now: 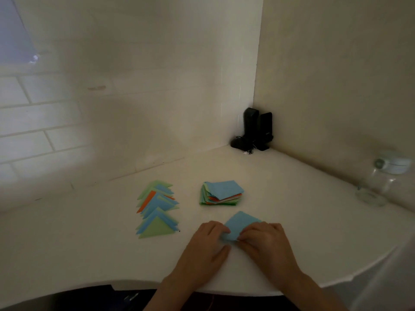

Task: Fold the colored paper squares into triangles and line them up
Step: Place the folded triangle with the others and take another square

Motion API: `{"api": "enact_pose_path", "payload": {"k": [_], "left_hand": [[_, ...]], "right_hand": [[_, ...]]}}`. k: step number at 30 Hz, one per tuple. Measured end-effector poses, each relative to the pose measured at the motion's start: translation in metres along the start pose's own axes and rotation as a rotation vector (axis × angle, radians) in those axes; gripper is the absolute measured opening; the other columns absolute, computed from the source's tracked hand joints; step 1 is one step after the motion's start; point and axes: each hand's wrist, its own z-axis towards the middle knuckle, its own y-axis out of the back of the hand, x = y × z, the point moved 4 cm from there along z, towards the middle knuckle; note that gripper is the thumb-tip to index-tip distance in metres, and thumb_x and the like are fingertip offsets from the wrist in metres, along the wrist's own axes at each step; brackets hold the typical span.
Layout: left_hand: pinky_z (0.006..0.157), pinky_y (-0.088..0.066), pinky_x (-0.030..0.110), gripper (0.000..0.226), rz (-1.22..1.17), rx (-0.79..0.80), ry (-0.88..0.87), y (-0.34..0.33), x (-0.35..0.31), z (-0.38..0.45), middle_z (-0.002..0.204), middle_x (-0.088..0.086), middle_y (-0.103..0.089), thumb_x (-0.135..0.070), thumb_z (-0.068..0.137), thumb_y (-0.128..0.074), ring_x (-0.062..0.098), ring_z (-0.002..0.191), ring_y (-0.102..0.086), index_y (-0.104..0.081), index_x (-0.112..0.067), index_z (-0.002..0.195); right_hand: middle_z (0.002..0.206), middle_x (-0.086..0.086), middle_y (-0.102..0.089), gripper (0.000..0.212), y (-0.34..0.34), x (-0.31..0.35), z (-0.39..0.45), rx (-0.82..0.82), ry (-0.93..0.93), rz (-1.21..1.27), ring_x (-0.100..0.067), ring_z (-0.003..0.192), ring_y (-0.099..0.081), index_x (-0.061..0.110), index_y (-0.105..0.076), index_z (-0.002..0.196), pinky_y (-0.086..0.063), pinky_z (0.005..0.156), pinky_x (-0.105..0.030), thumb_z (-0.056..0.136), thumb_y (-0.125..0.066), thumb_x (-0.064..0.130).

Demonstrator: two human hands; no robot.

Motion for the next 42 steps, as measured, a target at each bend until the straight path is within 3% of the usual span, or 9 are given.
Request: {"api": "enact_pose_path", "payload": {"k": [3,8,16,19,22,27,31,36,42], "left_hand": [[0.086,-0.041,0.03,0.015,0.037,-0.01,-0.003,-0.001,0.001,0.001,0.102,-0.008,-0.055,-0.033,0.085,-0.055,0.008,0.098,-0.049,-0.056,-0.022,0.096],[0.082,-0.042,0.028,0.017,0.043,-0.072,0.063,-0.006,0.004,0.003,0.096,-0.012,-0.056,-0.04,0.086,-0.056,0.005,0.092,-0.05,-0.056,-0.024,0.084],[0.068,-0.045,0.03,0.016,0.002,-0.211,0.209,-0.013,0.003,0.01,0.08,-0.013,-0.054,-0.039,0.075,-0.059,0.008,0.077,-0.05,-0.047,-0.03,0.07],[0.069,-0.04,0.022,0.016,-0.042,-0.218,0.271,-0.013,0.006,0.011,0.077,-0.017,-0.053,-0.041,0.068,-0.063,0.004,0.075,-0.049,-0.049,-0.031,0.069],[0.07,-0.037,0.013,0.027,-0.096,-0.177,0.361,-0.011,0.012,0.013,0.077,-0.014,-0.057,-0.026,0.065,-0.075,0.004,0.077,-0.052,-0.049,-0.035,0.068],[0.073,-0.038,0.006,0.027,-0.158,-0.14,0.359,-0.005,0.018,0.014,0.08,-0.011,-0.064,-0.008,0.066,-0.078,0.002,0.081,-0.057,-0.06,-0.028,0.073],[0.079,-0.039,0.006,0.022,-0.196,-0.099,0.344,-0.002,0.02,0.011,0.089,-0.012,-0.065,-0.008,0.071,-0.074,0.0,0.091,-0.057,-0.067,-0.024,0.085],[0.093,-0.035,0.008,0.038,-0.23,0.102,0.228,0.006,0.016,0.008,0.11,-0.013,-0.059,-0.026,0.07,-0.054,-0.003,0.107,-0.051,-0.056,-0.035,0.107],[0.097,-0.032,0.011,0.05,-0.124,0.113,0.103,0.007,0.006,0.007,0.121,-0.024,-0.05,-0.028,0.069,-0.05,-0.005,0.112,-0.043,-0.05,-0.038,0.118]], "right_hand": [[0.082,0.02,-0.065,0.024,-0.005,-0.002,-0.004,0.08,-0.051,0.058,-0.003,0.078,-0.06,0.034,-0.069,0.076,-0.043,0.067,-0.027,0.078,-0.053,0.051],[0.082,0.019,-0.064,0.029,-0.01,-0.009,0.0,0.128,-0.115,0.179,-0.003,0.076,-0.057,0.031,-0.07,0.076,-0.051,0.066,-0.031,0.078,-0.052,0.053],[0.077,0.022,-0.057,0.026,-0.022,-0.013,0.006,0.208,-0.242,0.219,0.001,0.077,-0.054,0.042,-0.053,0.069,-0.046,0.072,-0.031,0.072,-0.052,0.067],[0.075,0.022,-0.059,0.026,-0.022,-0.017,0.009,0.218,-0.389,0.325,0.004,0.074,-0.055,0.039,-0.054,0.072,-0.043,0.069,-0.019,0.064,-0.078,0.046],[0.079,0.017,-0.063,0.033,-0.024,-0.022,0.015,0.328,-0.464,0.411,0.008,0.074,-0.053,0.034,-0.057,0.081,-0.041,0.066,-0.012,0.063,-0.082,0.025],[0.085,0.012,-0.066,0.034,-0.018,-0.028,0.017,0.421,-0.452,0.514,0.007,0.073,-0.055,0.033,-0.061,0.086,-0.041,0.067,-0.006,0.067,-0.077,0.01],[0.089,0.013,-0.064,0.025,-0.013,-0.023,0.015,0.441,-0.417,0.472,0.006,0.079,-0.055,0.04,-0.059,0.086,-0.039,0.071,-0.006,0.076,-0.074,0.023],[0.093,0.017,-0.05,0.01,-0.016,-0.006,0.013,0.416,-0.342,0.12,-0.004,0.091,-0.05,0.038,-0.058,0.09,-0.034,0.079,-0.027,0.085,-0.058,0.046],[0.105,0.009,-0.048,0.018,-0.021,-0.005,0.016,0.492,-0.281,0.133,-0.012,0.102,-0.046,0.025,-0.057,0.099,-0.027,0.081,-0.032,0.097,-0.043,0.035]]}}
